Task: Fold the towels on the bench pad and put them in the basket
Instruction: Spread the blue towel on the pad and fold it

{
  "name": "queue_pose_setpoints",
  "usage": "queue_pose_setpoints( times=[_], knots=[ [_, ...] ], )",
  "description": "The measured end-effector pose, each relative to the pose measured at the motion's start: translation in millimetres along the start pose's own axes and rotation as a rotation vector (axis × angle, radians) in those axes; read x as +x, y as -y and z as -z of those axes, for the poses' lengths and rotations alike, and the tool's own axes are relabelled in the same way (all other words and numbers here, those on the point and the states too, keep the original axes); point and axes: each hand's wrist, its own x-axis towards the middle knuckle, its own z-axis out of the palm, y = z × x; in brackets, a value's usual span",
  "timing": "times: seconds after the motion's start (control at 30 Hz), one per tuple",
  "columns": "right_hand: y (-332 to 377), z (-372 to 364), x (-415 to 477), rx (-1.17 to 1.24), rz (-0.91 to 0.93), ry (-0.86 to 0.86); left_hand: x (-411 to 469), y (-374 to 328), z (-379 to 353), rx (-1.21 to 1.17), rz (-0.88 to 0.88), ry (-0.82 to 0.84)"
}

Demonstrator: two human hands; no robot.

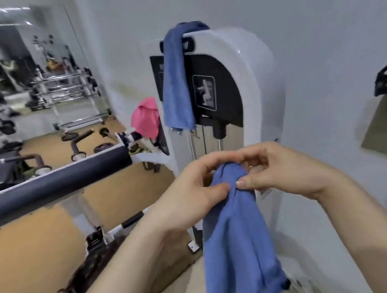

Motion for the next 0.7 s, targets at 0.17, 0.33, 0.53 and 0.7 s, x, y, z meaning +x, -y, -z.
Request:
queue_pose_setpoints(
  times=[0.17,0.33,0.53,0.7],
  knots=[
    [3.5,-102.7,86.9,0.276,0.028,-0.103,-94.3,60.7,92.7,0.047,0.216,-0.105],
    [22.7,-208.0,160.2,0.404,-0.09,-0.204,-192.9,85.5,167.8,0.366,0.416,-0.074],
    [32.9,-329.7,213.6,-0.151,-0.012,-0.098,-260.4,88.7,240.2,0.052,0.377,-0.603],
    [76.9,-421.3,219.1,0.082,0.035,0.256,-306.6,117.3,278.0,-0.247,0.441,-1.088]
  ],
)
